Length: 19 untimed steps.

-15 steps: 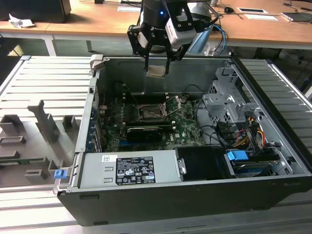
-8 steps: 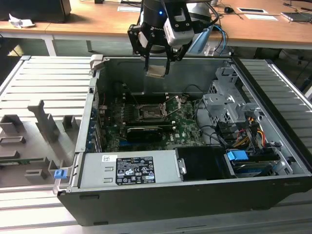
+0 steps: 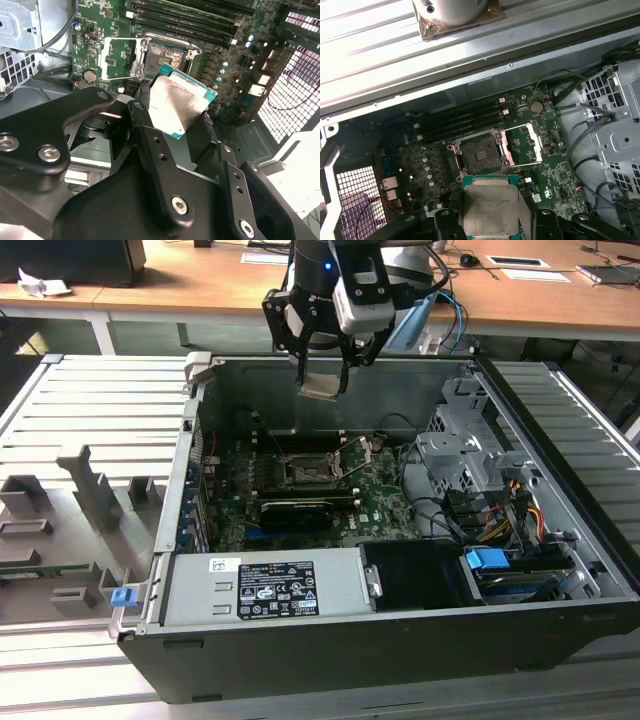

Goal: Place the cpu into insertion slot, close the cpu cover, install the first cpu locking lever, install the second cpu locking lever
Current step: 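Place the cpu into insertion slot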

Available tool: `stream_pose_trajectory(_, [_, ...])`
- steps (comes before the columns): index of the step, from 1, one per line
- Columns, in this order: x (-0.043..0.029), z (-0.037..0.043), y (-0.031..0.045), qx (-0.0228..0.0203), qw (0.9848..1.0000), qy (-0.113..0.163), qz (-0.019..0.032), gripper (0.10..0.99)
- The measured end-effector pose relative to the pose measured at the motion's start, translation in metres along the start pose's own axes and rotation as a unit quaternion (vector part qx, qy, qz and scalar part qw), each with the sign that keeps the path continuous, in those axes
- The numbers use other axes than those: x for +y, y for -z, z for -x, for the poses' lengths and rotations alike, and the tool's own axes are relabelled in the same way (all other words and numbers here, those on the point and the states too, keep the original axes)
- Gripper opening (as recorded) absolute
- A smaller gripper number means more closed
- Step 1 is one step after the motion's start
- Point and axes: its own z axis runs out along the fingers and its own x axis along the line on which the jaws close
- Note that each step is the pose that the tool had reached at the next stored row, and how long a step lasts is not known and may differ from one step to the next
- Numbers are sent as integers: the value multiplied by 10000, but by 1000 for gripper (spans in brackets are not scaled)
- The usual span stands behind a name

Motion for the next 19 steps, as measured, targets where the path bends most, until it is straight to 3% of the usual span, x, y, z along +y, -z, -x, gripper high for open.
stream_pose_trajectory(19, [0, 0, 0, -49, 9985, -552, 11, 533])
